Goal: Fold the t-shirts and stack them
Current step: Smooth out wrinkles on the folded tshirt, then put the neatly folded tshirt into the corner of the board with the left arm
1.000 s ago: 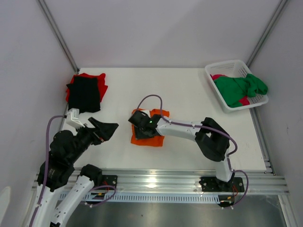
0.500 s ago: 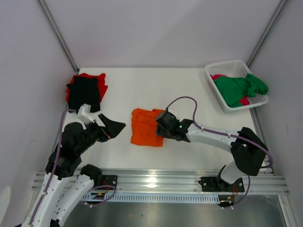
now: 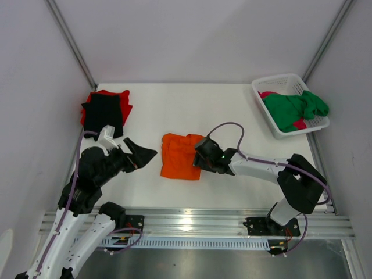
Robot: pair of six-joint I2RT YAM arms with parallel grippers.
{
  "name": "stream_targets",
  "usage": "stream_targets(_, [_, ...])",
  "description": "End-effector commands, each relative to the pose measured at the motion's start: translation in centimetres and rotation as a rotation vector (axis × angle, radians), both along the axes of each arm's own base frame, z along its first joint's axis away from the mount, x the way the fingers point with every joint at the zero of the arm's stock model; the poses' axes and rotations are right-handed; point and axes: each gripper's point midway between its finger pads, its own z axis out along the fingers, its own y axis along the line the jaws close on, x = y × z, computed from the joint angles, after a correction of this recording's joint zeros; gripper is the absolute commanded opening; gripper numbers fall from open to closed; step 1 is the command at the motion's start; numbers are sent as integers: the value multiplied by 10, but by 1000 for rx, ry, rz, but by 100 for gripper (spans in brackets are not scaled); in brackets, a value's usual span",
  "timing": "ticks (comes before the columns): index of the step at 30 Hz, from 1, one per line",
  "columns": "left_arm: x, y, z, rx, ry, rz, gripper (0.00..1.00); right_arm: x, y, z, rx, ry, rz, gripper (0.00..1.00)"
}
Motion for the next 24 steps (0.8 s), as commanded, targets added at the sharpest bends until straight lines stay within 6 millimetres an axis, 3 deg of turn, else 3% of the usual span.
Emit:
stream_targets(1, [2,0,14,-20,-42,2,100,7,13,3,40,-6,7,61])
stream_targets(6, [3,1,7,-11,-26,12,99,7,15,-7,27,21,21,61])
stream_targets(14, [0,7,15,-9,-49,38,100,14,23,-35,19,69,36,61])
stream_targets(24, [1,12,10,1,-42,65,99,21,34,-29,17,59,77,61])
